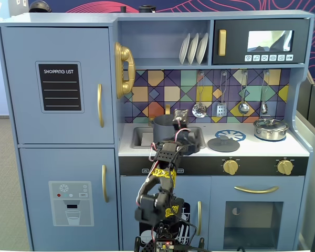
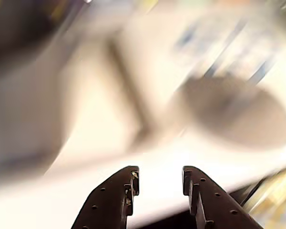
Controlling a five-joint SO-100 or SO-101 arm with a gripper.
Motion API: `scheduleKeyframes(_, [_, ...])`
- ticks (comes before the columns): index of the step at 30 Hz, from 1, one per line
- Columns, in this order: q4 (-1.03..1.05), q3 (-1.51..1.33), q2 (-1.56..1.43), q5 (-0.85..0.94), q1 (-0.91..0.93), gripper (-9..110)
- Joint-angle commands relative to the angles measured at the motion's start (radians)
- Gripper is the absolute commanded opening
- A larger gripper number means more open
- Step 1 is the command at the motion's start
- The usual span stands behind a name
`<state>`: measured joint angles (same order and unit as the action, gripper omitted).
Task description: Pick up the lid from the counter and put it on the gray recipient
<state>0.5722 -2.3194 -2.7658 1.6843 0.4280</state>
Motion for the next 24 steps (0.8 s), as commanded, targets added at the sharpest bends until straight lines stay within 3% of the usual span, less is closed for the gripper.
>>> scheduleKeyframes(1, [-0.213,0.040,0.038,-0.026,0.104,0])
scheduleKeyframes(4, [-0.307,-0.012,0.057,-0.020,0.146,1])
scheduleKeyframes(13, [-0.670,-0.137,0.245,-0.057,0.193,21])
scheduleKeyframes(18, [-0.749,-0.109,0.350,-0.077,0.193,31])
scheduleKeyframes(24, [-0.773,-0.048,0.448,-0.091,0.212,34])
